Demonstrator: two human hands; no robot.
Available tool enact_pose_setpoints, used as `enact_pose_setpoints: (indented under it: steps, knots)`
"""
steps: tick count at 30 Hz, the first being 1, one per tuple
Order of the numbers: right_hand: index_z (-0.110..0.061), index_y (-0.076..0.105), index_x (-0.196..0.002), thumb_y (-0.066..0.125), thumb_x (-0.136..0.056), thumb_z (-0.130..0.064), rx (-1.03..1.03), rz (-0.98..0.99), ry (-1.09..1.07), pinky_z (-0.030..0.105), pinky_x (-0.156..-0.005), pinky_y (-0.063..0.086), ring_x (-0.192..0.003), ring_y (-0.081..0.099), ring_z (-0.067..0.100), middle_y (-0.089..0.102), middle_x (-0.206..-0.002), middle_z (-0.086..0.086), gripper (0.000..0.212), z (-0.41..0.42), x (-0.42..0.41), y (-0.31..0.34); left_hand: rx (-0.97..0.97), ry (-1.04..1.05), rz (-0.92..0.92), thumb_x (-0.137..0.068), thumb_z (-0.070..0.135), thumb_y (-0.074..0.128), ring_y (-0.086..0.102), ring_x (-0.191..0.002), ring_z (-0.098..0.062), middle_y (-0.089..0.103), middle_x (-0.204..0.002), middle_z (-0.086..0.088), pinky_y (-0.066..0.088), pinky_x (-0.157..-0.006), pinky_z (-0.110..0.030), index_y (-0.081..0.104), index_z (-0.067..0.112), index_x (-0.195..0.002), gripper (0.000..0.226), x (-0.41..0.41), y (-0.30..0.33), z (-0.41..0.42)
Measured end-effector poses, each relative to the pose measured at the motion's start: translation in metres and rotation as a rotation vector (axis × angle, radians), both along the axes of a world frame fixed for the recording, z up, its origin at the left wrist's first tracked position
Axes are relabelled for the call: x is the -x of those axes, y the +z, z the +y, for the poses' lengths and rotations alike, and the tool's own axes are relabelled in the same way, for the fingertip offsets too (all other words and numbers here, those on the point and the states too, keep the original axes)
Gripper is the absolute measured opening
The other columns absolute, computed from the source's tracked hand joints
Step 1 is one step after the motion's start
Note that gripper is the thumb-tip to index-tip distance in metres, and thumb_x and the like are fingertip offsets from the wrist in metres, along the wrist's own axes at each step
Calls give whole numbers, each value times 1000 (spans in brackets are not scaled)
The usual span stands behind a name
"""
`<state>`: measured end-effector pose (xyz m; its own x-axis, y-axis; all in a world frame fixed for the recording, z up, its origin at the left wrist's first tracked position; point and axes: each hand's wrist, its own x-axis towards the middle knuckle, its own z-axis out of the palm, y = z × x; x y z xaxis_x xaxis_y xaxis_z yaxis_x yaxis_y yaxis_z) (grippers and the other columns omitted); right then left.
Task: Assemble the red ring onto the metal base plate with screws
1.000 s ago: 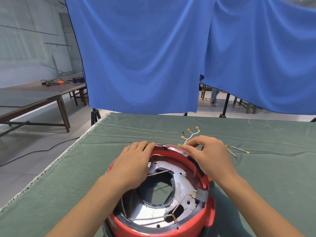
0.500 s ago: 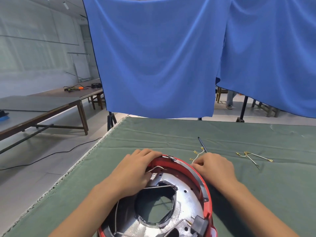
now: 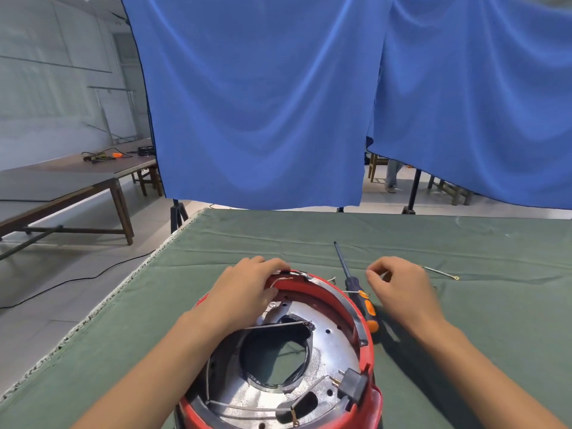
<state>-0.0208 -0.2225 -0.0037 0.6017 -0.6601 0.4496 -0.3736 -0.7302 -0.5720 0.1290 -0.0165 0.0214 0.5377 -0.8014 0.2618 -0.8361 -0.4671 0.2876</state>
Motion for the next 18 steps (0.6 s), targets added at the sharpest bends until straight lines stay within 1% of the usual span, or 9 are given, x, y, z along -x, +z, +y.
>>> enact_pose_setpoints:
  steps: [2, 4, 7, 9, 10, 12, 16, 18]
  knots:
    - [-21, 70, -83, 59, -87, -20, 6, 69, -67, 32, -74, 44, -91, 58, 21, 68, -92, -3, 11, -19, 10, -8, 6, 0, 10, -89, 17, 54, 48, -118, -18, 57, -121, 6, 41, -94, -34, 52, 38, -129, 45, 0, 1, -10]
    - [-17, 69, -101, 58, -89, -19, 9, 119, -134, 32, -85, 39, -106, 51, 23, 65, -108, 2, 16, -35, 19, -17, 4, -6, 16, -88, 17, 54, 49, -118, -18, 58, -120, 6, 42, -93, -34, 52, 40, -129, 47, 0, 0, -21]
    - [-15, 59, -122, 54, -91, -20, 36, 215, -242, 34, -95, 35, -119, 40, 25, 55, -127, 4, 32, -53, 24, -30, 3, -11, 23, -88, 21, 55, 50, -118, -18, 58, -120, 6, 43, -94, -34, 51, 41, -131, 48, 0, 0, -35]
    - [-15, 49, -133, 49, -94, -24, 27, 305, -315, 37, -100, 34, -125, 36, 27, 50, -135, 6, 41, -62, 22, -35, 0, -20, 21, -89, 24, 56, 49, -118, -19, 57, -120, 5, 43, -94, -35, 50, 41, -133, 47, 2, 0, -41]
    - [-14, 48, -135, 48, -95, -26, 24, 344, -344, 37, -100, 33, -125, 36, 29, 50, -135, 8, 42, -66, 20, -36, -4, -26, 18, -90, 25, 56, 49, -118, -20, 56, -120, 5, 42, -95, -36, 48, 41, -134, 48, 2, 0, -43]
    - [-12, 51, -130, 46, -97, -26, 32, 376, -366, 37, -97, 33, -119, 38, 32, 53, -128, 12, 37, -72, 16, -38, -8, -35, 18, -90, 27, 57, 48, -118, -20, 55, -120, 4, 41, -96, -37, 46, 40, -135, 48, 2, -1, -44]
    - [-8, 64, -107, 51, -95, -16, 4, 286, -312, 34, -88, 35, -110, 46, 33, 55, -109, 16, 19, -76, 12, -39, 9, -49, 31, -91, 31, 55, 45, -121, -18, 53, -124, 6, 38, -99, -35, 43, 40, -138, 49, 2, -2, -42]
    - [-8, 65, -103, 51, -93, -12, -14, 254, -287, 34, -85, 37, -108, 50, 33, 56, -105, 15, 17, -75, 12, -38, 14, -50, 33, -91, 31, 54, 44, -122, -18, 53, -125, 7, 38, -99, -35, 43, 40, -138, 49, 2, -2, -42]
